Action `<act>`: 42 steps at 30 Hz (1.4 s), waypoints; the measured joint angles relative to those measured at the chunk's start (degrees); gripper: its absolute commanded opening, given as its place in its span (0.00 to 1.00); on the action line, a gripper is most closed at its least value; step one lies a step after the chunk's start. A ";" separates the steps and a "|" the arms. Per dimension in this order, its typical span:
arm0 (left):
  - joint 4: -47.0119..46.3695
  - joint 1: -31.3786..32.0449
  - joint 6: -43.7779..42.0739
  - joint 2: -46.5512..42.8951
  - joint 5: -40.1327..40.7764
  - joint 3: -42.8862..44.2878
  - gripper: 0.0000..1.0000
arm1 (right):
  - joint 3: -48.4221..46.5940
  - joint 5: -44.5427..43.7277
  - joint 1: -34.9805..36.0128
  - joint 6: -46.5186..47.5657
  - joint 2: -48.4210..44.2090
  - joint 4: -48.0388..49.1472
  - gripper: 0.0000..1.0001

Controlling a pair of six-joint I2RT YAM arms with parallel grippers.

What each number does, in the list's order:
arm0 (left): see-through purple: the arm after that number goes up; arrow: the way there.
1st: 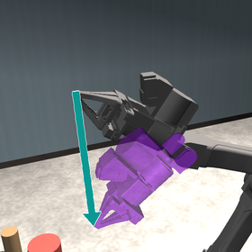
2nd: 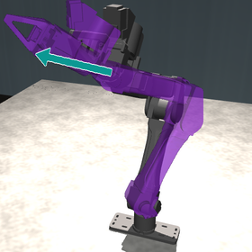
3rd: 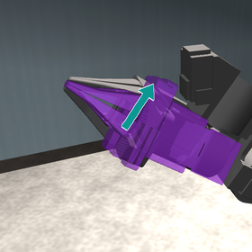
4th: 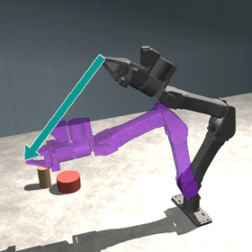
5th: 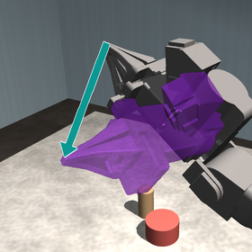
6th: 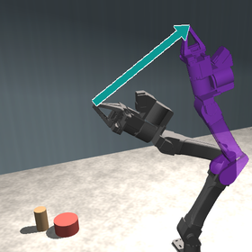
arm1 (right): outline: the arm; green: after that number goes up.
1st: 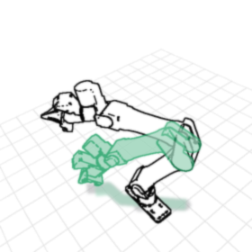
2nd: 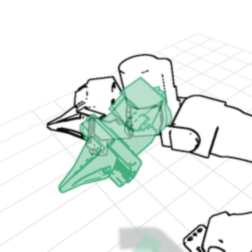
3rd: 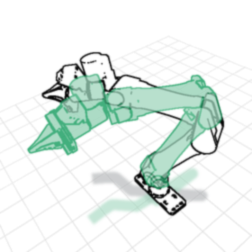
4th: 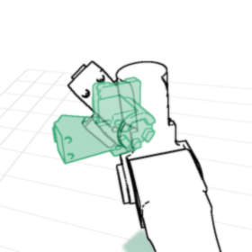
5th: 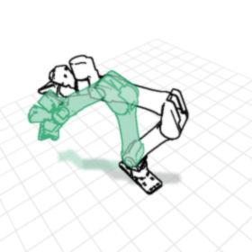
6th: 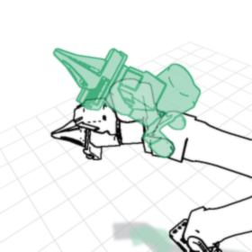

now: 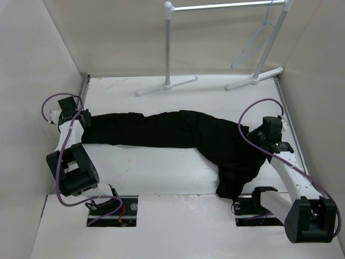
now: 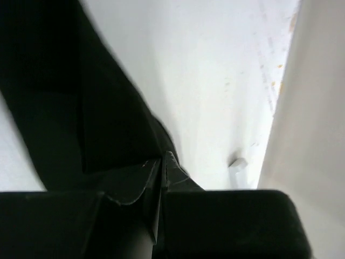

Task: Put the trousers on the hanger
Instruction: Flatten out the trousers at the center of the board.

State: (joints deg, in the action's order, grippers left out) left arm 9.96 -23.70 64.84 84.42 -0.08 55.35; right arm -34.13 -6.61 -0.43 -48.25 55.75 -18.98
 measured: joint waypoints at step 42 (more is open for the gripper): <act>4.02 90.40 -11.13 18.58 4.59 24.30 0.55 | -35.45 -4.33 -6.25 -0.44 -8.81 -17.27 0.55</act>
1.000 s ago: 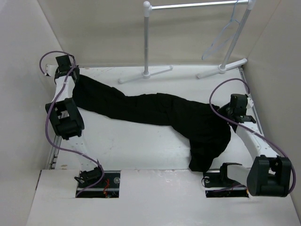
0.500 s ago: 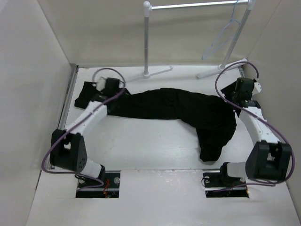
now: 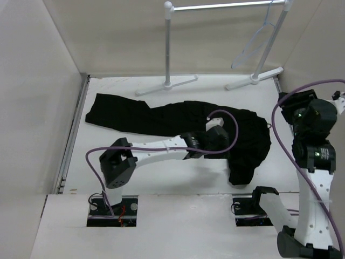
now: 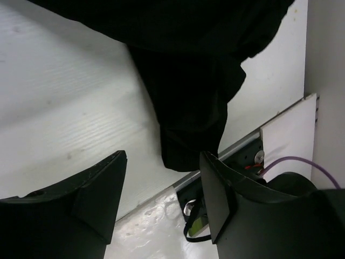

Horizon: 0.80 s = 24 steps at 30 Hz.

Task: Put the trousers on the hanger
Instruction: Flatten out the trousers at the center of the board.

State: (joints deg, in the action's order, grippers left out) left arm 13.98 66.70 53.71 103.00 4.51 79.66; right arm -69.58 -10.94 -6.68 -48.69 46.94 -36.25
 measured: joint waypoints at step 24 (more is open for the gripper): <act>0.35 4.13 -0.37 12.28 0.96 6.19 0.02 | 9.62 11.58 0.76 1.42 -2.91 0.39 0.76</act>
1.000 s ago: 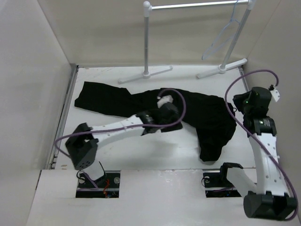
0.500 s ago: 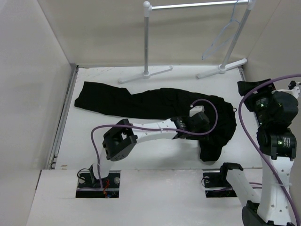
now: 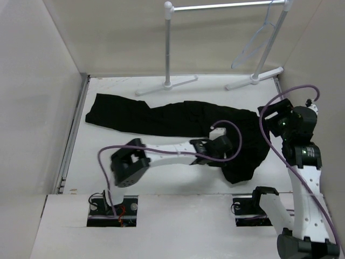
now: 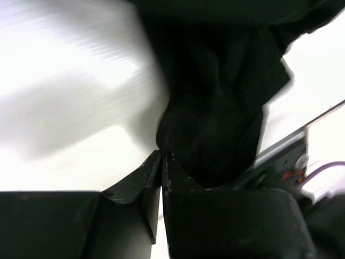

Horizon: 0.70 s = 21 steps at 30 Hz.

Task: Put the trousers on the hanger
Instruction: Flatten out the trousers at the center of the board.

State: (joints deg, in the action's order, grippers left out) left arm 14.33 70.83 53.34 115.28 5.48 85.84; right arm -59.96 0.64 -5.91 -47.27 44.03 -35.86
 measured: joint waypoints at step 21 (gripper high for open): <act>15.61 -33.05 13.57 -67.60 5.40 -42.73 0.03 | 28.46 -0.37 7.50 -1.27 13.46 13.84 0.87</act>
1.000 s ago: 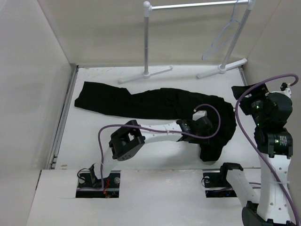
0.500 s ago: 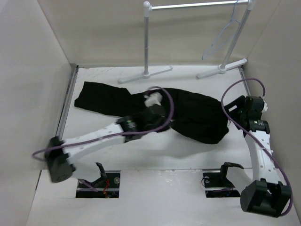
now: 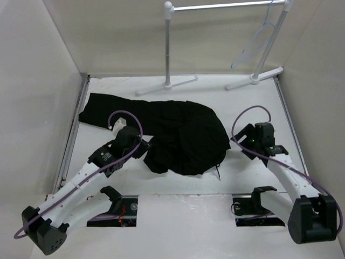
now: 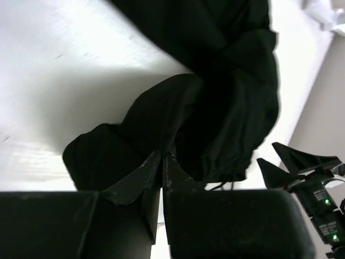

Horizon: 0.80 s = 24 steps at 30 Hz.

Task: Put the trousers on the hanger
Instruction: Flatten out the trousers at the center of the board.

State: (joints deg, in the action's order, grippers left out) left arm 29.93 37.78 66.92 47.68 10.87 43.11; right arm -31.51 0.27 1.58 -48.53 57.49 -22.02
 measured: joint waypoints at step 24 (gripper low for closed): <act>2.69 -8.76 1.70 -5.95 -6.54 -6.99 0.01 | 4.94 0.22 13.57 -4.83 9.22 15.91 0.10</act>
State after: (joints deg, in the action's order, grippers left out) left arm 32.62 29.02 68.62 41.74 4.34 36.12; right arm -26.57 0.49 15.16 -53.36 66.72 -6.11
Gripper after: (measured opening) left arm 0.027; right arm 0.138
